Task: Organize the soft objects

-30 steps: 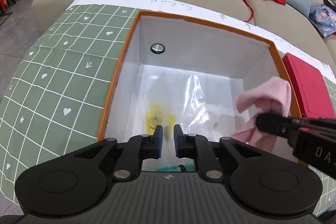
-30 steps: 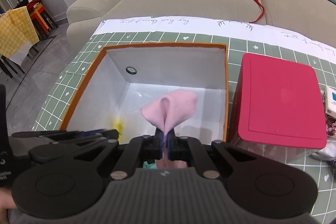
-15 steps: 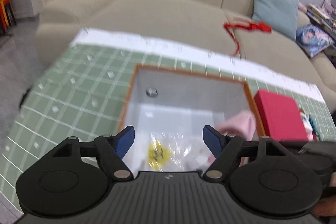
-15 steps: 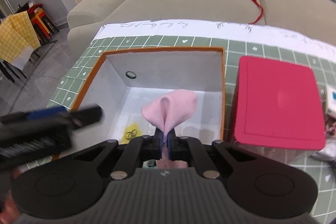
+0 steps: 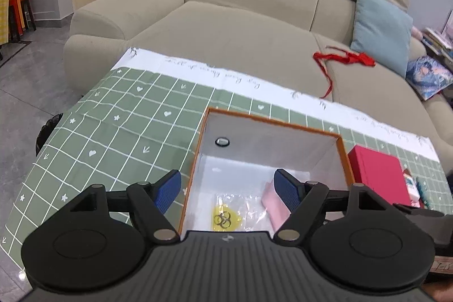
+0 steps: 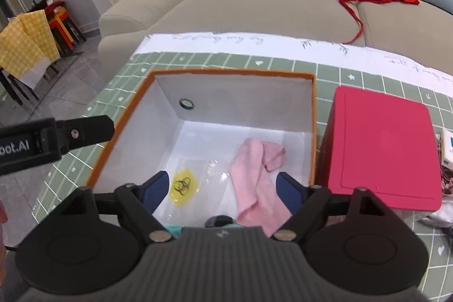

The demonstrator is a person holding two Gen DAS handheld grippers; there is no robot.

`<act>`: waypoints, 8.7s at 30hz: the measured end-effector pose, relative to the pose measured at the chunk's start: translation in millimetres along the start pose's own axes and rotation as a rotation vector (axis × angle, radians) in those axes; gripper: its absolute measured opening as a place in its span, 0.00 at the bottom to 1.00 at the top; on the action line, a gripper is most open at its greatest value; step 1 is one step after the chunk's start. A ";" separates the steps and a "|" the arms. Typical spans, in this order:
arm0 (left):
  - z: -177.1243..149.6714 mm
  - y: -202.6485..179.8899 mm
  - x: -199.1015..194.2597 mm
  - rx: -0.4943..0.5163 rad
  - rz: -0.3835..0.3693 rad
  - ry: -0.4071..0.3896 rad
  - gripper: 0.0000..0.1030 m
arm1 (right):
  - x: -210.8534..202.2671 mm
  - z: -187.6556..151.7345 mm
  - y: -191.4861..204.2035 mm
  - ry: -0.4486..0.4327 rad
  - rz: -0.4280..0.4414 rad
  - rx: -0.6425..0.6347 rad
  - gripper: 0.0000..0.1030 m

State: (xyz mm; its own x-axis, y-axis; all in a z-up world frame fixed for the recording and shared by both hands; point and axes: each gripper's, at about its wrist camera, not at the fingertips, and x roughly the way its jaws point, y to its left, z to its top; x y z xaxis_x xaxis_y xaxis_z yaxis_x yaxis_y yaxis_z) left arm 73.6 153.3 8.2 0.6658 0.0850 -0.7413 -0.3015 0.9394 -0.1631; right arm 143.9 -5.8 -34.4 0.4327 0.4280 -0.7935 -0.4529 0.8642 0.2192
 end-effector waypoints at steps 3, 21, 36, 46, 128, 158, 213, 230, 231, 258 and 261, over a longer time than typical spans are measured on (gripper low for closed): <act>1.3 2.2 -9.4 -0.013 -0.002 -0.023 0.85 | -4.9 1.4 2.1 -0.024 0.001 -0.001 0.88; 10.7 -3.0 -30.9 -0.050 0.047 -0.088 0.85 | -45.1 8.2 -7.4 -0.105 0.049 0.000 0.97; 1.3 -109.8 -55.1 0.108 -0.099 -0.133 0.86 | -133.5 5.0 -101.9 -0.196 -0.069 0.015 0.97; -25.2 -182.5 -47.0 0.217 -0.152 -0.106 0.86 | -151.1 -13.9 -198.1 -0.221 -0.193 0.119 0.97; -67.2 -328.6 66.0 0.215 -0.493 0.124 0.11 | -116.5 -88.2 -397.6 -0.001 -0.146 0.602 0.04; -98.6 -332.1 145.3 0.263 -0.482 0.344 0.68 | -110.6 -91.9 -398.5 0.015 -0.154 0.587 0.05; -19.6 -345.1 94.0 0.431 -0.357 0.224 0.02 | -163.7 -44.3 -371.5 -0.278 -0.208 0.607 0.00; 71.1 -251.2 58.5 0.421 -0.196 0.060 0.02 | -158.7 67.2 -256.4 -0.319 -0.197 0.344 0.00; 74.8 -240.7 55.0 0.414 -0.188 0.050 0.02 | -156.8 74.6 -243.4 -0.322 -0.184 0.321 0.00; 58.0 -23.6 74.9 0.237 -0.114 0.132 0.02 | -46.7 98.1 -2.7 -0.070 0.171 0.009 0.00; 54.0 -16.9 76.9 0.226 -0.120 0.137 0.02 | -48.9 96.0 4.9 -0.064 0.216 0.024 0.00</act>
State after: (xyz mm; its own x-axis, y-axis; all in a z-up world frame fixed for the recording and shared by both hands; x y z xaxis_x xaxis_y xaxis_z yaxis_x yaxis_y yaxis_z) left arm 166.8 161.9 -11.0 0.5844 -0.0629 -0.8090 -0.0559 0.9915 -0.1175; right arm 195.3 2.9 59.9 0.3764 0.6194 -0.6890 -0.5222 0.7561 0.3945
